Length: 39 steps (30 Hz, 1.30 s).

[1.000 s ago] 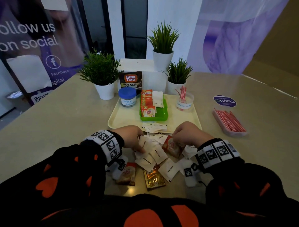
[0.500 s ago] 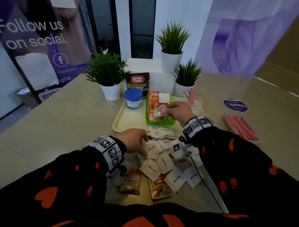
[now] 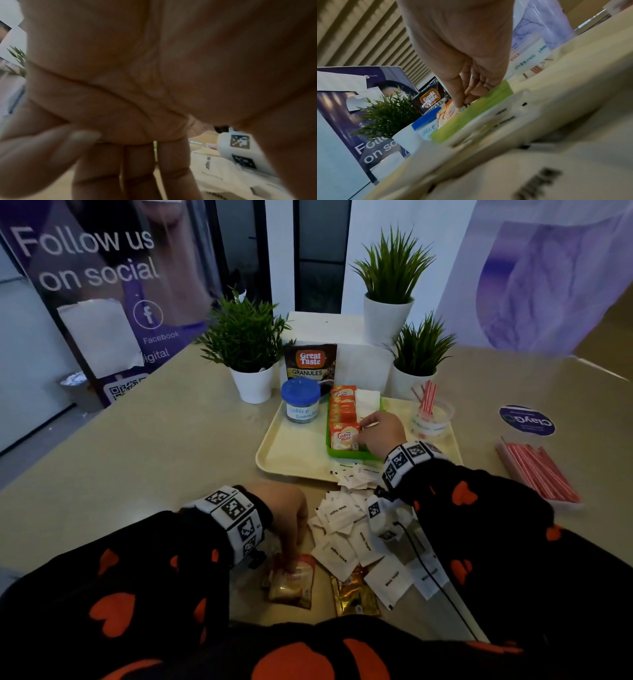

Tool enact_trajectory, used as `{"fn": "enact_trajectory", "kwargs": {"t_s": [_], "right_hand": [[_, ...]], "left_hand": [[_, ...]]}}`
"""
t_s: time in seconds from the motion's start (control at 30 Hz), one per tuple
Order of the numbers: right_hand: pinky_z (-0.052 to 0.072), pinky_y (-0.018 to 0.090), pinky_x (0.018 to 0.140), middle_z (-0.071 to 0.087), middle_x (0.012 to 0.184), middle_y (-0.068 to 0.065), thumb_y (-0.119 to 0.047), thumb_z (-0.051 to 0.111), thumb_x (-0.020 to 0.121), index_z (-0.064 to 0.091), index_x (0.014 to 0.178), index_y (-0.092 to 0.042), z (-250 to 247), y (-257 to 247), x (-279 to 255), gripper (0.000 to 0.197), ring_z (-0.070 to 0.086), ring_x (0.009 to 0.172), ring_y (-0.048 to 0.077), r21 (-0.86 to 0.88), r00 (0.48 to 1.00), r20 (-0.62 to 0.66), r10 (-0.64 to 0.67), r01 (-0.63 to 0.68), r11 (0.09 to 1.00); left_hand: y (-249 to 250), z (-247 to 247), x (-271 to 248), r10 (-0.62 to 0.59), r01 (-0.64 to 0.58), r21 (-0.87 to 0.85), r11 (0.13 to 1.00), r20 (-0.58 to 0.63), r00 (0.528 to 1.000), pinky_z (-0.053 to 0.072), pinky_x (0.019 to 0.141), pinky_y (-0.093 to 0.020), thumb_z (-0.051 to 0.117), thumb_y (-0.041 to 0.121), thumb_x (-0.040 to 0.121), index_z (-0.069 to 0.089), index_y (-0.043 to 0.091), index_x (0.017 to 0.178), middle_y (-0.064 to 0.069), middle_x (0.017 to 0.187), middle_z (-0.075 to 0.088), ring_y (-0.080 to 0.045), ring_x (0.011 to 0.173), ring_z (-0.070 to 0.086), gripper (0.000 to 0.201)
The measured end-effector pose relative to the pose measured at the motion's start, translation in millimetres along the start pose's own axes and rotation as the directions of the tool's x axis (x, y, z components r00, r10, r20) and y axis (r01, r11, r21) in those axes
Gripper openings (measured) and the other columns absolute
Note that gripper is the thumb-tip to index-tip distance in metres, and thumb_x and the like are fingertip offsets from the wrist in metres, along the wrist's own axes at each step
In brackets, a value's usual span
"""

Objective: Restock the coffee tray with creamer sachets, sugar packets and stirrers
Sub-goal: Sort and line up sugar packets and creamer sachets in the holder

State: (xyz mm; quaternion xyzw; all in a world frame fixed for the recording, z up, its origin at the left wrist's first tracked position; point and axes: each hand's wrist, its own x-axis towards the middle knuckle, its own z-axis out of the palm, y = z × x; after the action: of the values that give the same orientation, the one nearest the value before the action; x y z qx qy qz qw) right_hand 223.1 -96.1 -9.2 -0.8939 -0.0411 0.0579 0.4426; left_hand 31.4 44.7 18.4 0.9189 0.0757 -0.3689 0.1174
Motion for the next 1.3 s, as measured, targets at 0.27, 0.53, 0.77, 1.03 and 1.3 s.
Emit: {"fn": "enact_trajectory", "kwargs": {"t_s": [0.27, 0.53, 0.77, 1.03, 1.3], "right_hand": [[0.050, 0.028, 0.073, 0.066, 0.085, 0.000, -0.008, 0.083, 0.077, 0.066, 0.084, -0.020, -11.4, -4.3, -33.9, 0.022, 0.062, 0.081, 0.015, 0.071, 0.972, 0.111, -0.206, 0.199, 0.977], [0.053, 0.024, 0.065, 0.077, 0.095, 0.012, -0.014, 0.085, 0.080, 0.073, 0.103, -0.007, -22.5, -17.8, -100.8, 0.027, 0.070, 0.082, 0.016, 0.042, 0.648, 0.711, -0.272, 0.347, 0.937], [0.050, 0.031, 0.068, 0.078, 0.098, 0.012, -0.013, 0.089, 0.074, 0.063, 0.114, -0.006, -31.9, -19.0, -111.4, 0.048, 0.072, 0.086, 0.020, -0.014, 0.623, 0.761, -0.182, 0.296, 0.955], [0.049, 0.028, 0.056, 0.075, 0.086, 0.017, -0.003, 0.087, 0.073, 0.062, 0.110, -0.007, -27.3, -11.5, -109.9, 0.044, 0.070, 0.075, 0.023, 0.069, 0.797, 0.573, -0.190, 0.184, 0.981], [0.047, 0.023, 0.055, 0.072, 0.093, 0.006, -0.003, 0.079, 0.082, 0.072, 0.091, -0.011, -37.6, -3.7, -68.8, 0.014, 0.062, 0.074, 0.014, 0.219, 0.952, 0.283, -0.114, 0.051, 0.974]], "left_hand": [[1.1, 6.2, 4.3, 0.041, -0.041, 0.051, 0.998, 0.005, 0.999, 0.055, 0.092, -0.038, 0.091, 0.032, 0.064, 0.079, 0.026, 0.082, 0.010, 0.090, 0.076, -0.013, 0.095, 0.067, 0.022], [3.5, -4.1, -4.1, 0.148, -0.150, -0.006, 0.989, -0.132, 0.980, 0.053, 0.083, -0.030, 0.078, 0.039, 0.083, 0.072, 0.021, 0.106, 0.001, 0.103, 0.073, -0.016, 0.094, 0.066, 0.029], [1.2, -22.5, -11.6, 0.183, -0.224, -0.126, 0.966, -0.275, 0.944, 0.058, 0.073, -0.031, 0.075, 0.026, 0.088, 0.066, 0.013, 0.099, -0.009, 0.100, 0.071, -0.016, 0.079, 0.064, 0.020], [1.8, -38.2, -9.9, 0.078, -0.301, -0.345, 0.889, -0.534, 0.842, 0.055, 0.073, -0.032, 0.086, 0.029, 0.077, 0.063, 0.023, 0.096, -0.001, 0.091, 0.073, -0.018, 0.083, 0.070, 0.030], [-7.2, -35.2, 6.6, -0.069, -0.311, -0.451, 0.837, -0.651, 0.756, 0.057, 0.080, -0.036, 0.077, 0.033, 0.085, 0.074, 0.025, 0.092, 0.006, 0.086, 0.070, -0.015, 0.084, 0.066, 0.011]]}}
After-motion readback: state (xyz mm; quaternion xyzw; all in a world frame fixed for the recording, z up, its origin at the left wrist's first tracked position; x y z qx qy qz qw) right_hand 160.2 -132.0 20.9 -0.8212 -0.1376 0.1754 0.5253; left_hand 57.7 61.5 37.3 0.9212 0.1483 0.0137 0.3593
